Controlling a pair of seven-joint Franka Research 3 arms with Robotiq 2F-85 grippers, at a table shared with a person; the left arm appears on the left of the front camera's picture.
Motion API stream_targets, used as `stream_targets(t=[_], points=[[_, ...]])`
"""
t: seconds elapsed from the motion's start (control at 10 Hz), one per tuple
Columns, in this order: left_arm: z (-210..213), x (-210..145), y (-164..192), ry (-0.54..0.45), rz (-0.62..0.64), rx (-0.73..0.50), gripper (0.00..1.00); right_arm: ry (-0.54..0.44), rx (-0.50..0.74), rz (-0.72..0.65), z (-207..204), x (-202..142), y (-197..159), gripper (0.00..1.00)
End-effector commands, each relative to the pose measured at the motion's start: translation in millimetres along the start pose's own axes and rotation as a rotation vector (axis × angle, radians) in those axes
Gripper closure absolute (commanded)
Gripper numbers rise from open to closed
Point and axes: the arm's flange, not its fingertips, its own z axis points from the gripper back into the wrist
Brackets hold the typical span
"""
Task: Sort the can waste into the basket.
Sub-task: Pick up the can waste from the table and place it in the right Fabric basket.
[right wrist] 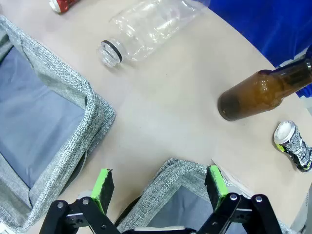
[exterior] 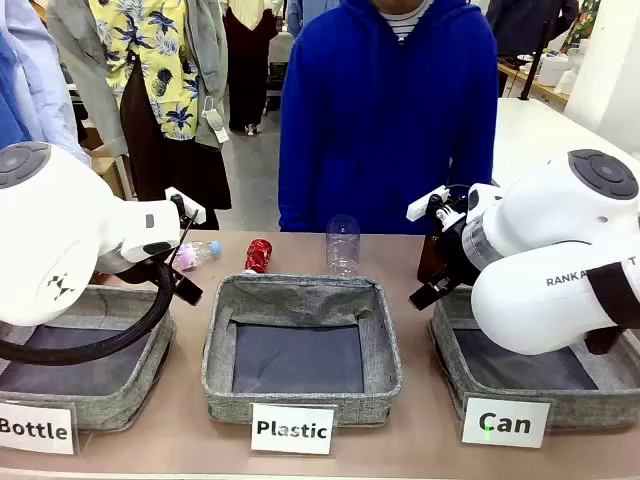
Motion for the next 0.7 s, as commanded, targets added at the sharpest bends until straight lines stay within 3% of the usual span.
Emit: stream_targets(t=[0.0,0.6], points=[[0.0,0.0,0.0,0.0,0.0,0.0,0.0,0.0,0.0,0.0,0.0,0.0,0.0,0.0],[0.0,0.0,0.0,0.0,0.0,0.0,0.0,0.0,0.0,0.0,0.0,0.0,0.0,0.0]])
